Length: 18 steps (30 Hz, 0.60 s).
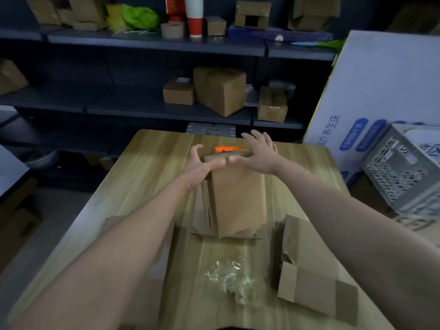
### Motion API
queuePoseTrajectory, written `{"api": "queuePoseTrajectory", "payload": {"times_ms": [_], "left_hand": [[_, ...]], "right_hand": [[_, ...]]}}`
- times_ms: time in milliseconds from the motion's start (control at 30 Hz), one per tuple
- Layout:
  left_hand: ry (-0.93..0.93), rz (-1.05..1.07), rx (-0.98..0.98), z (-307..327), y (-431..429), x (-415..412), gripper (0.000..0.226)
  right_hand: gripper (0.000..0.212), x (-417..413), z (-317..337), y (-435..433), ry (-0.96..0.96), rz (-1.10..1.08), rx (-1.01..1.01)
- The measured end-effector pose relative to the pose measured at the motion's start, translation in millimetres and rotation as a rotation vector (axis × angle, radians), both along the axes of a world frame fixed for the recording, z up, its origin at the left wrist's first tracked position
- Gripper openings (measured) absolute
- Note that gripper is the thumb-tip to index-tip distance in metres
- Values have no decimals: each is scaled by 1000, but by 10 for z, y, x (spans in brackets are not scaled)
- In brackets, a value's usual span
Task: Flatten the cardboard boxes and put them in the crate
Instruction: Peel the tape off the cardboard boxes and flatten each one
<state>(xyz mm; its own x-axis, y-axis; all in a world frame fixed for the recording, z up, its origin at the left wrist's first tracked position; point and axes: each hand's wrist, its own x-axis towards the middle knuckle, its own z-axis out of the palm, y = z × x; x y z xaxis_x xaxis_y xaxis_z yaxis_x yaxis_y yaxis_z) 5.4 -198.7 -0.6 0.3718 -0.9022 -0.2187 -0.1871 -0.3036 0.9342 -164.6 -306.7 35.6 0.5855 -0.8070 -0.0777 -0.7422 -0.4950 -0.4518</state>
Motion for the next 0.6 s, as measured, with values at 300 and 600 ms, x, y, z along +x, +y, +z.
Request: {"api": "queuePoseTrajectory", "payload": {"times_ms": [300,600], "left_hand": [[618,374,135,-64,73,94,75],[666,598,412,-159,188,73,58]], "right_hand": [[92,-380,4,-80,-60,-126,356],[82,-448,240,-54,7,27,861]]}}
